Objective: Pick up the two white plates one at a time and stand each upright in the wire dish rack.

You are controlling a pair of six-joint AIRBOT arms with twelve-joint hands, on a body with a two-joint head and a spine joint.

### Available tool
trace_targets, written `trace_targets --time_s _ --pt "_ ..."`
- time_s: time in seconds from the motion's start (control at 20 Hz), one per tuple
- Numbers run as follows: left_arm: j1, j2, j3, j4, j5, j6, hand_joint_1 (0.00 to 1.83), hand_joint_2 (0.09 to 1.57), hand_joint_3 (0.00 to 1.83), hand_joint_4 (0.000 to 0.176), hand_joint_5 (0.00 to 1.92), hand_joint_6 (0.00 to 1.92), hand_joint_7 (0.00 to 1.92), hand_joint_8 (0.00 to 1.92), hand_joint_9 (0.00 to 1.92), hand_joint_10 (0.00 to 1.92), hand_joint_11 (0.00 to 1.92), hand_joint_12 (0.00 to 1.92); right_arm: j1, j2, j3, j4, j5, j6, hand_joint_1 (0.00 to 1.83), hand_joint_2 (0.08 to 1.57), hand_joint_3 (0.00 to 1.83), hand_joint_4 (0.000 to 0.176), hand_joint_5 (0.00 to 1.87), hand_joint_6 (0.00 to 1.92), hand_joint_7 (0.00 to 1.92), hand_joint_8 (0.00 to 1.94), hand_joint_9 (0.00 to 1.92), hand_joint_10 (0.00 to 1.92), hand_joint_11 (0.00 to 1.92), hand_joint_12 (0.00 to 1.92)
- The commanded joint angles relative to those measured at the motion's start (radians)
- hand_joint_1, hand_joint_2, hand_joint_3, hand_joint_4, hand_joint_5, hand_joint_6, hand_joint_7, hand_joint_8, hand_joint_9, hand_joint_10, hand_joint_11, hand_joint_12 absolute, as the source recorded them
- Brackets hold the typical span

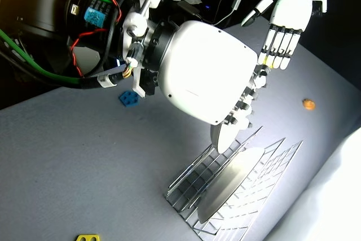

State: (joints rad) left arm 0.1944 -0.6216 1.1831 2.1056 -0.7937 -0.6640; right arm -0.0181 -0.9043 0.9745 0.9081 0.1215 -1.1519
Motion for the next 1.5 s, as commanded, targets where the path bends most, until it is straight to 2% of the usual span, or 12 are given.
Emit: trace_targets --time_s 0.0,0.1,0.2,0.4,0.6,0.7,0.85,1.0,1.1,1.35,1.45 --pt "-0.004 0.002 0.002 -0.047 0.023 -0.004 0.0 1.04 0.0 0.0 0.0 0.0 0.0 0.0 0.0 0.0 0.0 0.0 0.029 -0.002 0.008 0.007 0.099 0.021 1.38 1.09 0.0 0.0 0.97 1.04 1.1 0.75 0.89 1.12 0.7 1.09" --pt "-0.004 0.001 0.002 -0.047 0.023 -0.004 0.0 1.03 0.0 0.0 0.0 0.0 0.0 0.0 0.0 0.0 0.0 0.0 0.033 -0.016 0.025 0.015 0.107 0.02 1.38 1.09 0.0 0.0 0.97 1.04 1.11 0.72 0.9 1.11 0.71 1.06" --pt "-0.001 0.0 0.002 -0.047 0.023 -0.004 0.0 1.03 0.0 0.0 0.0 0.0 0.0 0.0 0.0 0.0 0.0 0.0 0.04 -0.033 0.046 0.023 0.108 0.019 1.38 1.08 0.0 0.0 0.98 0.97 1.13 0.74 0.91 1.1 0.71 1.13" --pt "0.0 -0.003 0.001 -0.047 0.023 -0.004 0.0 1.04 0.0 0.0 0.0 0.0 0.0 0.0 0.0 0.0 0.0 0.0 0.04 -0.06 0.08 0.051 0.108 0.017 1.37 1.1 0.0 0.0 0.96 1.05 1.07 0.79 0.88 1.15 0.69 1.11" --pt "0.002 -0.004 0.0 -0.047 0.023 -0.004 0.0 1.03 0.0 0.0 0.0 0.0 0.0 0.0 0.0 0.0 0.0 0.0 0.033 -0.069 0.102 0.071 0.106 0.016 1.38 1.1 0.0 0.0 0.99 1.01 1.09 0.78 0.87 1.13 0.68 1.1" --pt "0.005 -0.004 0.0 -0.047 0.023 -0.004 0.0 1.03 0.0 0.0 0.0 0.0 0.0 0.0 0.0 0.0 0.0 0.0 0.017 -0.068 0.105 0.084 0.105 0.016 1.37 1.1 0.0 0.0 0.97 1.06 1.06 0.8 0.86 1.15 0.68 1.11" --pt "0.005 -0.004 0.0 -0.047 0.023 -0.004 0.0 1.04 0.0 0.0 0.0 0.0 0.0 0.0 0.0 0.0 0.0 0.0 0.009 -0.069 0.113 0.085 0.103 0.015 1.37 1.11 0.0 0.0 0.96 1.08 1.04 0.82 0.86 1.15 0.69 1.07" --pt "0.005 -0.004 -0.001 -0.047 0.023 -0.004 0.0 1.04 0.0 0.0 0.0 0.0 0.0 0.0 0.0 0.0 0.0 0.0 0.001 -0.071 0.118 0.084 0.103 0.014 1.38 1.09 0.0 0.0 1.0 1.0 1.09 0.76 0.91 1.09 0.71 1.04" --pt "0.005 -0.005 -0.001 -0.047 0.023 -0.004 0.0 1.04 0.0 0.0 0.0 0.0 0.0 0.0 0.0 0.0 0.0 0.0 -0.003 -0.073 0.121 0.084 0.103 0.006 1.38 1.09 0.0 0.0 0.98 0.97 1.07 0.82 0.91 1.12 0.69 1.08" --pt "0.006 -0.005 -0.002 -0.047 0.023 -0.004 0.0 1.04 0.0 0.0 0.0 0.0 0.0 0.0 0.0 0.0 0.0 0.0 -0.032 -0.083 0.135 0.05 0.117 -0.005 1.38 1.09 0.0 0.0 0.98 0.99 1.1 0.78 0.92 1.11 0.71 1.13" --pt "0.006 -0.005 -0.003 -0.047 0.023 -0.004 0.0 1.04 0.0 0.0 0.0 0.0 0.0 0.0 0.0 0.0 0.0 0.0 -0.041 -0.089 0.149 0.046 0.118 -0.007 1.38 1.08 0.0 0.0 1.0 0.98 1.11 0.73 0.95 1.06 0.73 1.07"
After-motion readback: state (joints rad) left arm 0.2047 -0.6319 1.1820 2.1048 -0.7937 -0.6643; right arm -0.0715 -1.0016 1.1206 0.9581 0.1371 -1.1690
